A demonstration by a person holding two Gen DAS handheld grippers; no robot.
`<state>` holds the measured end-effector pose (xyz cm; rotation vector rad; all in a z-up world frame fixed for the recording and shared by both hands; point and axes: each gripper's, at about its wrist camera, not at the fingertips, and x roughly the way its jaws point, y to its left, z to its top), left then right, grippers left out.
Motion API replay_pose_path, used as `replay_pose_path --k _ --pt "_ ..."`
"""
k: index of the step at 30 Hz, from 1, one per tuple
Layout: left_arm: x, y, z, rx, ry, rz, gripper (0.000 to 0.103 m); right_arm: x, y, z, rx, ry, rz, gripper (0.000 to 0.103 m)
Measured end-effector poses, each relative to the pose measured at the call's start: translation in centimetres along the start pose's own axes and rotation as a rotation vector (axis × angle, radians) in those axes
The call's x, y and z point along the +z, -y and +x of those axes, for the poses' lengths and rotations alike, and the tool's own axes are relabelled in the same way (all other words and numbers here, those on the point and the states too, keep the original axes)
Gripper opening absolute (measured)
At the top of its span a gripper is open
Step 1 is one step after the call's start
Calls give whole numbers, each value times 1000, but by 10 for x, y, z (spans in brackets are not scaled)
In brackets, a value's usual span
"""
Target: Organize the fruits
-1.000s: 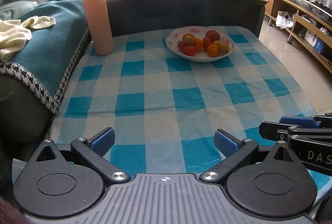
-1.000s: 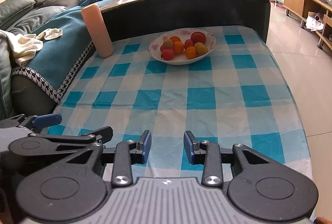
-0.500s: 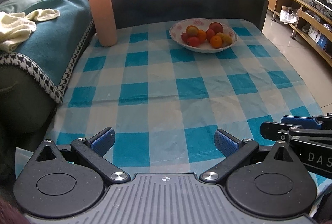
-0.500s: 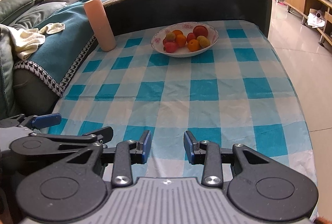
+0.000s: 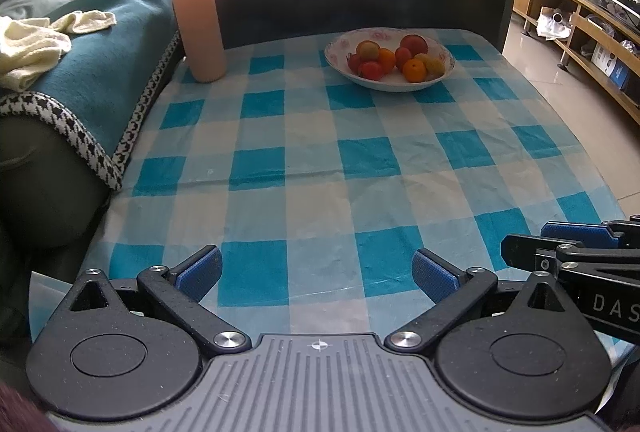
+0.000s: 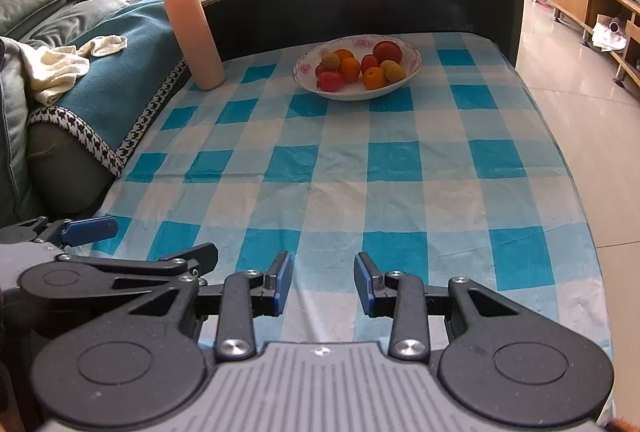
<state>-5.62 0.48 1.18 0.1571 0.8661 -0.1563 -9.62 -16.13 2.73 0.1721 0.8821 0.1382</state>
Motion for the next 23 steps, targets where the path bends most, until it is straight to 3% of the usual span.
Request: replay_pose_path --k 23 --pt "1 4 -2 23 32 17 103 1 1 -1 2 6 3 50"
